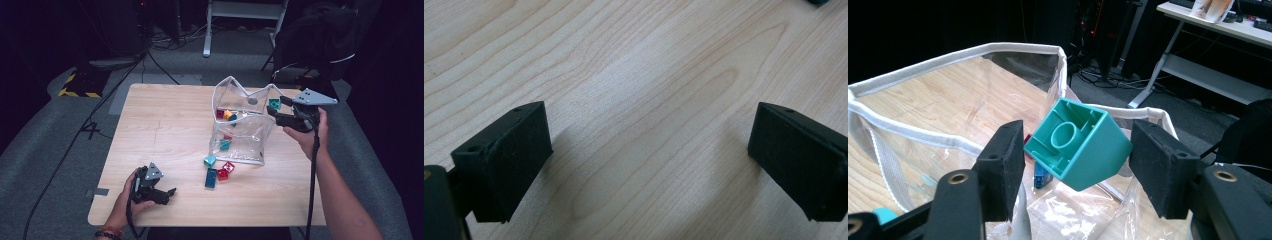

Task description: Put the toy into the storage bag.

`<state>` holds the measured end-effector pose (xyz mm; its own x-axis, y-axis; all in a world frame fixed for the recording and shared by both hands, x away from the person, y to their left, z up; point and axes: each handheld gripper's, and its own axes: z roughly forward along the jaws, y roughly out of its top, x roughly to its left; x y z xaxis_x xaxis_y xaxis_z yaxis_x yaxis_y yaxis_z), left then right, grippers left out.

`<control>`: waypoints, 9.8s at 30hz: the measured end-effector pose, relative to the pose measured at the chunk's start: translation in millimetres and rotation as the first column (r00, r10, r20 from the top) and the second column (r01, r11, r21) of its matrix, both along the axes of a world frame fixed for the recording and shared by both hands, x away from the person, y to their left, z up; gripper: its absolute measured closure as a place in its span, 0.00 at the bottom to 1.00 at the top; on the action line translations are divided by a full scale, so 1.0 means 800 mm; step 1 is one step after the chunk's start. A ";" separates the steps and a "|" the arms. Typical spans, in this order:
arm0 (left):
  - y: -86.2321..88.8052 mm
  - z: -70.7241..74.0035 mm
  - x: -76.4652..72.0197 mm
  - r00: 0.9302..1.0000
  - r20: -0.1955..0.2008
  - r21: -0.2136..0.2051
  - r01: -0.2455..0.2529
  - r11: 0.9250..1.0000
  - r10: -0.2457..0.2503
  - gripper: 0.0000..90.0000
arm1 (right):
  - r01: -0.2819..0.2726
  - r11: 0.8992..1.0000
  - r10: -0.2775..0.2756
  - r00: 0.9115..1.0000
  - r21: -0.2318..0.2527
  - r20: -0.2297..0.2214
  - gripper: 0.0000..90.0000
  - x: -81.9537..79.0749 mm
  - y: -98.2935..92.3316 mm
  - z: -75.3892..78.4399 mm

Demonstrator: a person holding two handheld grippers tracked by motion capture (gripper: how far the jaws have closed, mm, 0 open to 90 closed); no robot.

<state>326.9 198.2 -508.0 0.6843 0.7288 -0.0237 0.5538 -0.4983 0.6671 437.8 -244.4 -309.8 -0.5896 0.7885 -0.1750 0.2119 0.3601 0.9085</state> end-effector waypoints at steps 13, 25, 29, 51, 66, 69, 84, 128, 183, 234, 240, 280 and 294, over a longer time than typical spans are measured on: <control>0.000 0.000 0.000 1.000 0.001 0.002 0.001 1.000 -0.001 0.04 | 0.002 1.000 -0.002 1.000 0.008 0.009 0.41 -0.006 0.000 0.001; 0.000 0.000 0.000 1.000 -0.001 -0.001 0.000 1.000 0.000 0.04 | -0.009 1.000 0.009 0.999 -0.001 0.054 0.42 -0.040 -0.023 0.014; 0.000 0.000 0.000 1.000 -0.001 -0.001 0.000 1.000 0.000 0.05 | -0.016 1.000 0.017 0.998 -0.011 0.067 0.42 -0.056 -0.034 0.016; 0.000 0.000 0.000 1.000 -0.001 0.000 -0.001 1.000 0.001 0.04 | -0.137 0.988 0.132 0.989 0.070 0.062 0.41 -0.122 -0.051 -0.040; 0.000 0.000 0.000 1.000 -0.001 -0.001 -0.001 1.000 0.001 0.05 | -0.251 0.966 0.255 0.965 0.053 -0.069 0.41 -0.127 -0.007 -0.125; 0.000 0.000 0.000 1.000 -0.001 -0.001 -0.001 1.000 0.001 0.05 | -0.276 0.960 0.278 0.954 0.037 -0.110 0.41 -0.123 0.007 -0.142; 0.000 0.000 0.000 1.000 -0.001 0.000 0.000 1.000 0.000 0.05 | -0.404 0.914 0.382 0.892 -0.044 -0.242 0.41 -0.106 0.086 -0.201; 0.000 0.000 0.000 1.000 0.000 0.001 0.000 1.000 0.000 0.04 | -0.433 0.890 0.384 0.881 -0.142 -0.278 0.64 -0.091 0.137 -0.233; 0.000 0.000 0.000 1.000 -0.001 0.000 0.000 1.000 0.000 0.05 | -0.394 0.905 0.360 0.909 -0.157 -0.210 0.66 -0.106 0.093 -0.190; 0.000 0.000 0.000 1.000 -0.001 -0.001 -0.001 1.000 0.001 0.04 | -0.160 0.987 0.158 0.983 0.016 0.088 0.66 -0.119 -0.053 -0.047; 0.000 0.000 0.000 1.000 -0.001 -0.001 -0.001 1.000 0.001 0.04 | -0.154 0.988 0.150 0.982 0.030 0.111 0.66 -0.120 -0.054 -0.035; 0.000 0.000 0.000 1.000 -0.001 0.000 0.000 1.000 0.000 0.05 | -0.110 0.990 0.097 0.985 0.085 0.142 0.66 -0.073 -0.037 -0.001; 0.000 0.000 0.000 1.000 -0.001 -0.001 0.000 1.000 0.000 0.04 | -0.073 0.994 0.063 0.990 0.078 0.124 0.66 -0.046 -0.019 0.004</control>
<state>326.8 198.2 -508.0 0.6840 0.7291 -0.0245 0.5544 -0.4977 0.6670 401.2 -259.6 -306.6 -0.6212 0.7617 -0.1844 0.0761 0.2928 0.9531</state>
